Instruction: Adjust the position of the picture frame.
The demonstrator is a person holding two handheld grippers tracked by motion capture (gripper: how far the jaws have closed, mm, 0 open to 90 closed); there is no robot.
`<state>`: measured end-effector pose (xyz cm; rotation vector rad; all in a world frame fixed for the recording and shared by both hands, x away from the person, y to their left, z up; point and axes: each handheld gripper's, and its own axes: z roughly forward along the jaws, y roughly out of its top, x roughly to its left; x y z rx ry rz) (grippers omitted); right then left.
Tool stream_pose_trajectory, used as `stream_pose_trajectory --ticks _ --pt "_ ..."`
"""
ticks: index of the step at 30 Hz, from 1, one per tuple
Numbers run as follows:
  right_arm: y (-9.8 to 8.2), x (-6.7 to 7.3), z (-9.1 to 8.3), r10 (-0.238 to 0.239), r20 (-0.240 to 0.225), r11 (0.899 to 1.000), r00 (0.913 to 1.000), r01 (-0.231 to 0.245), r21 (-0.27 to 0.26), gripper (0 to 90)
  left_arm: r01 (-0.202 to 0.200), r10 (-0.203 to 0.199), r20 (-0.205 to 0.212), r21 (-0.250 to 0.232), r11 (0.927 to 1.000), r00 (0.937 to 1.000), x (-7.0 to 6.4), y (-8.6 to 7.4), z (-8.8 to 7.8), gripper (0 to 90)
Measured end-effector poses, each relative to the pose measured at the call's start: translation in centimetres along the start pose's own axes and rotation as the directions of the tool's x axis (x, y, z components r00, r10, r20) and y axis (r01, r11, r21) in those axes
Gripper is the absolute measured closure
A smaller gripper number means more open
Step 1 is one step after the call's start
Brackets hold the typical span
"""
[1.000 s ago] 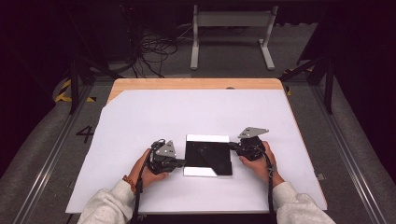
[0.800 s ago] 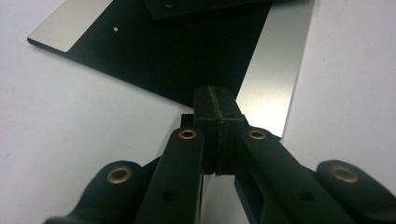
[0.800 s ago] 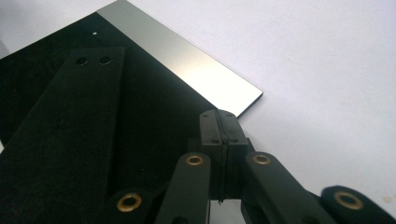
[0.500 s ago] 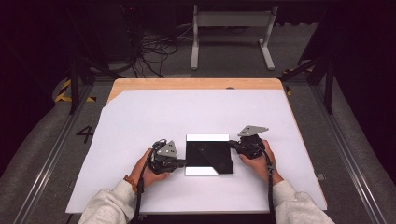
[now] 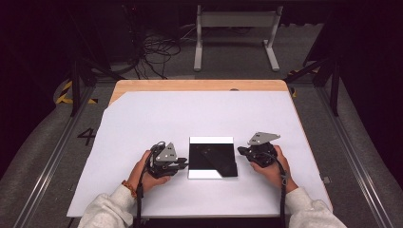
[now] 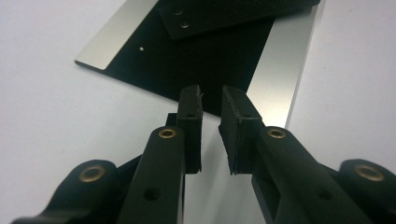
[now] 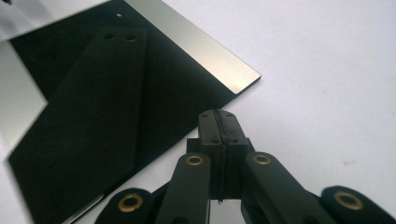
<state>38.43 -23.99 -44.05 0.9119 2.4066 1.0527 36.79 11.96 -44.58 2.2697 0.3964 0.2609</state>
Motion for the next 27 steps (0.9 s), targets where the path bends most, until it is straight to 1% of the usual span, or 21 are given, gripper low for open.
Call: stream_pose_trajectory --ticks 1,3,4,5,7,8,9,10,11,13,14,15,18,21,22,23,24,25,26,27 --pt "-0.1 0.0 -0.4 0.004 -0.007 1.000 1.0000 -0.004 -0.004 90.0 0.005 -0.005 -0.007 -0.009 0.9999 1.0000 -0.1 -0.1 -0.2 75.9" --pt "-0.2 0.3 -1.3 -0.003 -0.017 1.000 0.9999 0.003 -0.005 90.0 0.017 -0.018 -0.031 -0.017 0.9997 0.9993 -0.4 -0.5 -0.6 66.9" --pt "-0.3 0.5 -1.7 -0.003 -0.025 1.000 0.9997 0.003 -0.013 90.0 0.023 -0.023 -0.034 -0.020 0.9995 0.9992 -0.6 -0.6 -0.8 64.0" --pt "-0.5 0.7 -2.2 -0.002 -0.036 1.000 0.9994 0.001 -0.021 90.0 0.019 -0.020 -0.046 -0.019 0.9996 0.9987 -0.8 -0.8 -1.0 62.8" --pt "-0.8 1.0 -2.8 -0.001 -0.054 1.000 0.9986 0.000 -0.023 89.7 0.028 -0.030 -0.073 -0.025 0.9993 0.9969 -1.1 -1.1 -1.3 54.6" --pt "-1.0 1.2 -3.1 -0.001 -0.064 1.000 0.9979 0.000 -0.020 89.2 0.020 -0.022 -0.087 -0.022 0.9996 0.9959 -1.3 -1.2 -1.4 51.3" --pt "-1.2 1.4 -3.4 -0.012 -0.066 1.000 0.9978 0.011 -0.011 89.0 0.013 -0.014 -0.099 -0.016 0.9998 0.9949 -1.5 -1.2 -1.6 48.5" --pt "-1.4 1.5 -3.6 -0.020 -0.067 1.000 0.9976 0.020 -0.002 89.0 0.011 -0.012 -0.103 -0.017 0.9998 0.9946 -1.6 -1.3 -1.7 45.1" --pt "-1.6 1.6 -3.9 -0.019 -0.077 1.000 0.9968 0.019 0.002 88.9 0.009 -0.011 -0.112 -0.016 0.9998 0.9937 -1.8 -1.4 -1.8 41.5" --pt "-2.0 1.8 -4.2 -0.022 -0.091 1.000 0.9956 0.023 0.014 88.5 0.005 -0.007 -0.134 -0.018 0.9998 0.9909 -2.1 -1.6 -2.1 37.6" --pt "-2.2 1.9 -4.3 -0.023 -0.096 0.999 0.9951 0.025 0.023 88.1 0.024 -0.027 -0.135 -0.027 0.9994 0.9905 -2.3 -1.8 -2.3 35.2" --pt "-2.4 1.9 -4.4 -0.024 -0.101 0.999 0.9946 0.027 0.030 87.9 0.040 -0.044 -0.126 -0.034 0.9986 0.9911 -2.3 -2.1 -2.4 32.7" --pt "-2.8 2.1 -4.5 -0.027 -0.113 0.999 0.9932 0.032 0.044 87.2 0.056 -0.059 -0.133 -0.023 0.9982 0.9893 -2.4 -2.6 -2.6 29.0" --pt "-3.0 2.2 -4.4 -0.029 -0.124 0.998 0.9918 0.037 0.059 86.6 0.091 -0.093 -0.141 -0.020 0.9956 0.9857 -2.3 -3.4 -2.7 24.4" --pt "-3.1 2.3 -4.4 -0.029 -0.126 0.998 0.9916 0.037 0.060 86.4 0.107 -0.108 -0.146 -0.014 0.9942 0.9835 -2.3 -3.8 -2.8 22.8" --pt "-3.1 2.3 -4.4 -0.029 -0.126 0.998 0.9916 0.037 0.060 86.4 0.107 -0.108 -0.146 -0.014 0.9942 0.9835 -2.3 -3.8 -2.8 21.7" --pt "-3.0 2.3 -4.4 -0.030 -0.129 0.998 0.9912 0.038 0.059 86.3 0.108 -0.109 -0.160 -0.014 0.9941 0.9812 -2.3 -4.1 -2.9 21.7" --pt "-3.0 2.4 -4.4 -0.032 -0.134 0.997 0.9904 0.040 0.063 86.2 0.111 -0.113 -0.158 -0.019 0.9936 0.9810 -2.3 -4.3 -3.0 21.1" --pt "-3.0 2.5 -4.4 -0.034 -0.133 0.997 0.9906 0.043 0.064 85.7 0.138 -0.141 -0.156 -0.036 0.9898 0.9776 -2.3 -4.6 -3.1 20.5" --pt "-3.0 2.5 -4.3 -0.035 -0.140 0.997 0.9896 0.044 0.064 84.8 0.150 -0.154 -0.152 -0.037 0.9880 0.9763 -2.2 -4.8 -3.2 19.5"
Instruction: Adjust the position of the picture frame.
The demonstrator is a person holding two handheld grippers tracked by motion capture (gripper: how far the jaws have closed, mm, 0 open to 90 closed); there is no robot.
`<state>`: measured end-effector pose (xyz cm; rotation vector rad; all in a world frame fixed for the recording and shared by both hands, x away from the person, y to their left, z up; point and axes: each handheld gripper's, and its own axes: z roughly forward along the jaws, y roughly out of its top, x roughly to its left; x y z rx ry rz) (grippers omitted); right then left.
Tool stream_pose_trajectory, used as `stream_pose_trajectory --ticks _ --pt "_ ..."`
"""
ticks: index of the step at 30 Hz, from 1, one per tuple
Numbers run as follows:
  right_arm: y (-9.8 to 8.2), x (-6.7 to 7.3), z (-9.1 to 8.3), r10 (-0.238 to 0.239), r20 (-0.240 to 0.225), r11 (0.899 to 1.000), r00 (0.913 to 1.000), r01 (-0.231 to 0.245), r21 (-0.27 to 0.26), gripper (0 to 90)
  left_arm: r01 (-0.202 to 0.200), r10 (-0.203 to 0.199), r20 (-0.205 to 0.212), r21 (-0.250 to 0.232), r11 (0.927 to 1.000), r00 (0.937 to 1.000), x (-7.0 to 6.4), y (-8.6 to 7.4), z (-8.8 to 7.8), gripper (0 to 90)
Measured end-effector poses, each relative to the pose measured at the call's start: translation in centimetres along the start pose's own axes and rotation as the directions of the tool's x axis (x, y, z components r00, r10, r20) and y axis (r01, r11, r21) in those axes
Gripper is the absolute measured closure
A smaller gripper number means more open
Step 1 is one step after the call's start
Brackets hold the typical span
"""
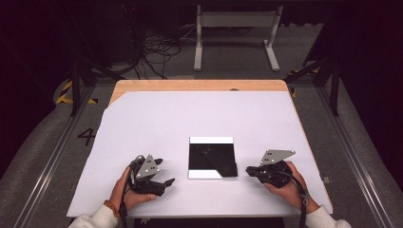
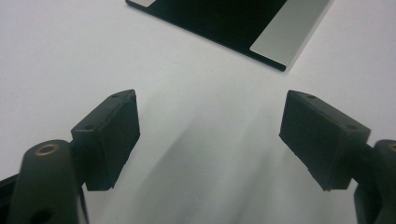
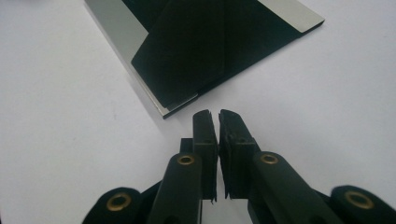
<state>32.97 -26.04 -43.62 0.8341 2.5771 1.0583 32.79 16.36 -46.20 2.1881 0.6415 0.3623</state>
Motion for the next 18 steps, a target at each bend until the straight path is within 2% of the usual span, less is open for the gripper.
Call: stream_pose_trajectory --ticks 6,11,16,18 --pt "0.2 0.3 0.1 -0.012 -0.007 1.000 0.9999 0.012 0.003 82.7 0.031 -0.031 -0.012 -0.002 0.9995 0.9994 0.4 -0.2 -0.1 17.6" --pt "0.3 0.7 0.6 -0.027 -0.019 0.999 0.9995 0.027 0.028 76.8 0.031 -0.030 -0.011 0.006 0.9995 0.9995 0.2 -0.1 0.4 17.4" --pt "0.7 1.0 0.9 -0.046 -0.021 0.998 0.9987 0.047 0.037 79.0 0.002 -0.002 -0.004 0.038 0.9993 1.0000 -0.3 0.1 1.0 17.6" --pt "0.7 1.2 1.0 -0.053 -0.029 0.998 0.9982 0.055 0.041 81.0 0.002 -0.001 -0.006 0.033 0.9995 1.0000 -0.4 0.1 1.0 17.7"
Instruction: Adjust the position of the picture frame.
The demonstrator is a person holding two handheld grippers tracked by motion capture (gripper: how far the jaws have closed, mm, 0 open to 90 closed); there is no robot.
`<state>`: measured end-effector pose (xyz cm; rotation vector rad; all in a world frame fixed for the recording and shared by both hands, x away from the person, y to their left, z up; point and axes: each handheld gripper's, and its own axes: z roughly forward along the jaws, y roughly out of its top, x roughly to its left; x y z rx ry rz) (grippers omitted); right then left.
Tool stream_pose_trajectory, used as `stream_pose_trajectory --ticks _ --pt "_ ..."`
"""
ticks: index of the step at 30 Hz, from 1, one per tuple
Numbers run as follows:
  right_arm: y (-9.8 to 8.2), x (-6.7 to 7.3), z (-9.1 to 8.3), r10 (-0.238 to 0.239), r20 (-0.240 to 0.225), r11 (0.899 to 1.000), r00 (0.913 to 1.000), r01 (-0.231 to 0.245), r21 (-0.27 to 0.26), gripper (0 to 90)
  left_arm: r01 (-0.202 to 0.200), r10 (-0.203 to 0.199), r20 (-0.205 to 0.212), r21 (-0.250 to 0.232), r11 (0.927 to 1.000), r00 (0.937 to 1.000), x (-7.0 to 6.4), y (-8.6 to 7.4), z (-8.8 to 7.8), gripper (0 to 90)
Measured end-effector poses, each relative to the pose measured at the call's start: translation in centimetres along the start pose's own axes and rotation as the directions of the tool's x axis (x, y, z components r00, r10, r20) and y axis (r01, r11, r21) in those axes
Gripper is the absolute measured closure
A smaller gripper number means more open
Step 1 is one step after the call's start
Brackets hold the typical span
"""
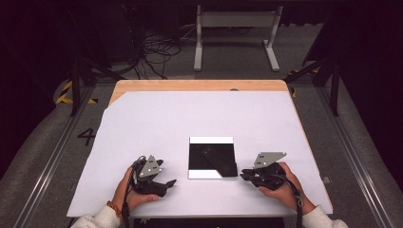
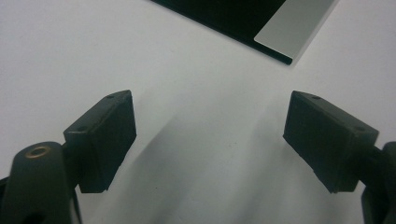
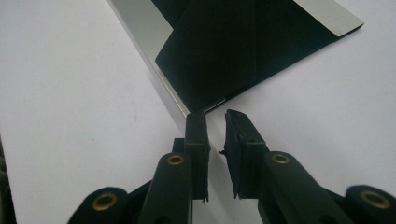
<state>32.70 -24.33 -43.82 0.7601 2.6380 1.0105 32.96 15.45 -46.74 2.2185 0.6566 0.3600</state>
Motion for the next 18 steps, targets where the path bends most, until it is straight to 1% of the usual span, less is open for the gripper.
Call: stream_pose_trajectory --ticks 2,4,7,8,12,18 --pt "0.02 0.09 0.21 -0.007 -0.008 1.000 0.9999 0.007 0.012 82.1 0.010 -0.010 0.004 -0.015 0.9998 0.9999 0.04 -0.01 -0.10 17.9" --pt "0.05 0.12 0.26 -0.010 -0.009 1.000 0.9999 0.010 0.014 82.8 0.012 -0.012 0.006 -0.016 0.9998 0.9999 0.03 0.00 -0.14 17.9" --pt "0.24 0.27 0.38 -0.017 -0.018 1.000 0.9997 0.017 0.021 84.2 0.007 -0.007 -0.002 -0.017 0.9998 1.0000 -0.06 0.06 -0.18 18.0" --pt "0.35 0.37 0.45 -0.026 -0.020 0.999 0.9995 0.026 0.028 86.1 0.004 -0.004 -0.004 -0.021 0.9998 1.0000 -0.07 0.09 -0.22 18.4" --pt "0.43 0.45 0.61 -0.028 -0.027 0.999 0.9992 0.029 0.036 86.4 -0.008 0.008 -0.015 -0.024 0.9997 0.9999 -0.15 0.22 -0.36 18.7" --pt "0.58 0.66 1.02 -0.039 -0.037 0.996 0.9985 0.042 0.081 87.7 -0.016 0.016 -0.022 -0.024 0.9996 0.9996 -0.20 0.27 -0.46 18.8"
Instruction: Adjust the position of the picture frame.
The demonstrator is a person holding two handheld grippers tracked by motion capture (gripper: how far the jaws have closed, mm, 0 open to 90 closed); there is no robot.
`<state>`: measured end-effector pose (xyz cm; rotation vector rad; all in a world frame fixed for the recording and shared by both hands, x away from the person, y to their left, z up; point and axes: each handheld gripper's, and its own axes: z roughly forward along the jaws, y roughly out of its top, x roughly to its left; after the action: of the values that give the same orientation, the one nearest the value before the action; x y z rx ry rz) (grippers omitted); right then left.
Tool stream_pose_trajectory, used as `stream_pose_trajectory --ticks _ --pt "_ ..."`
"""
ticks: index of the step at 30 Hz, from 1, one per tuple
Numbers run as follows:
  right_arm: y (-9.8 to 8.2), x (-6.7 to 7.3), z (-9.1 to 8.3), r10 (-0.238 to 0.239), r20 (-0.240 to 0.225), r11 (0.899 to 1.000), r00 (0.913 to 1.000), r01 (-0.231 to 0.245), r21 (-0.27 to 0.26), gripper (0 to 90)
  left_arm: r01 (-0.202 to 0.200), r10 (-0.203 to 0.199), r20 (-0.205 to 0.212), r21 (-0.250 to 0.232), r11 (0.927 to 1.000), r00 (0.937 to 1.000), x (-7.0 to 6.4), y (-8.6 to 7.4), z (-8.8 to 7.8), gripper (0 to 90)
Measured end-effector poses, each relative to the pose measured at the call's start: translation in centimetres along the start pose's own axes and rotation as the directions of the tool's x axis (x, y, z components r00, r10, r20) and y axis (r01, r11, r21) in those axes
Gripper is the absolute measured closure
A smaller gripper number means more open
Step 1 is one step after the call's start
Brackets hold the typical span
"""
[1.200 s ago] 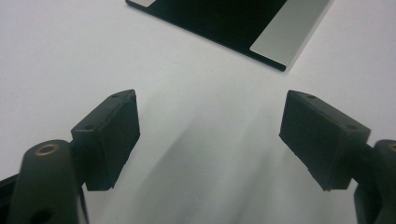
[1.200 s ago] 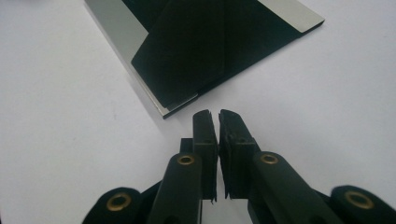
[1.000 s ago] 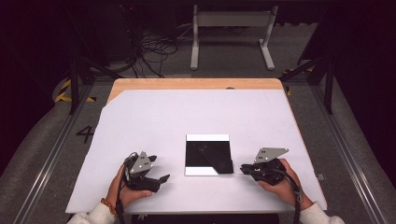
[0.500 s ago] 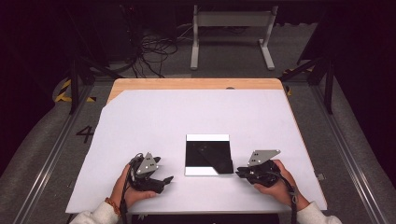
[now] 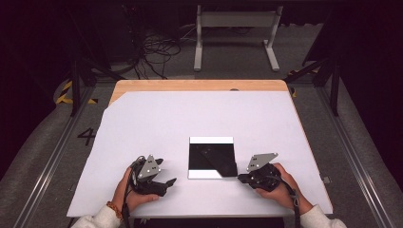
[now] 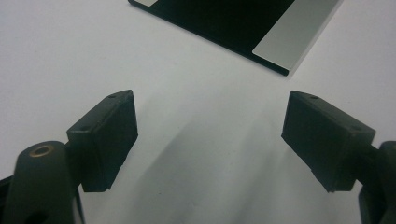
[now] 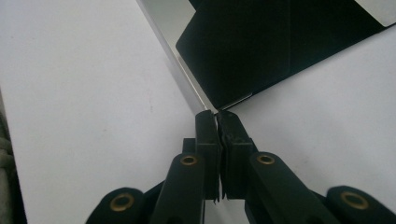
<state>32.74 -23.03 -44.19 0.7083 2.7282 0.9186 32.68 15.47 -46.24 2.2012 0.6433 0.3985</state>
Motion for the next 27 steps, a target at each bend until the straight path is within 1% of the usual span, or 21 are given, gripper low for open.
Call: stream_pose_trajectory --ticks 3,5,9,11,15,17,19,22,27 --pt "0.07 -0.02 0.04 -0.003 0.001 1.000 1.0000 0.003 0.003 88.9 0.000 0.000 0.000 0.000 1.0000 1.0000 -0.03 0.01 -0.01 18.8" --pt "0.14 -0.01 0.10 0.009 0.002 1.000 1.0000 -0.009 0.005 89.7 0.000 0.000 0.000 0.002 1.0000 1.0000 -0.05 0.03 -0.03 18.8" --pt "0.20 -0.04 0.11 0.009 0.005 1.000 0.9999 -0.009 0.006 90.0 -0.001 0.001 0.003 0.003 1.0000 1.0000 -0.07 0.04 0.03 18.8" --pt "0.20 -0.01 0.15 0.009 0.007 1.000 0.9999 -0.009 0.003 90.0 -0.004 0.004 -0.001 0.004 1.0000 1.0000 -0.08 0.06 0.01 18.8" --pt "0.20 -0.09 0.20 0.011 0.005 1.000 0.9999 -0.011 -0.002 90.0 0.001 -0.001 0.008 0.002 1.0000 1.0000 0.08 -0.01 0.02 18.7" --pt "0.19 -0.20 0.25 0.013 -0.004 1.000 0.9999 -0.013 -0.004 90.0 -0.002 0.002 0.009 0.006 1.0000 1.0000 0.12 -0.06 0.00 18.2" --pt "0.18 -0.30 0.26 0.020 -0.012 1.000 0.9997 -0.020 -0.007 90.0 -0.002 0.002 0.010 -0.001 1.0000 1.0000 0.21 -0.04 -0.06 18.1" --pt "0.13 -0.24 0.26 0.015 -0.008 1.000 0.9999 -0.015 -0.012 90.0 0.001 -0.001 0.012 -0.002 1.0000 0.9999 0.40 0.06 -0.04 18.1" --pt "0.03 -0.18 0.20 0.018 -0.005 1.000 0.9998 -0.018 -0.018 90.0 -0.007 0.007 0.016 -0.001 1.0000 0.9998 0.50 0.17 0.18 17.9"
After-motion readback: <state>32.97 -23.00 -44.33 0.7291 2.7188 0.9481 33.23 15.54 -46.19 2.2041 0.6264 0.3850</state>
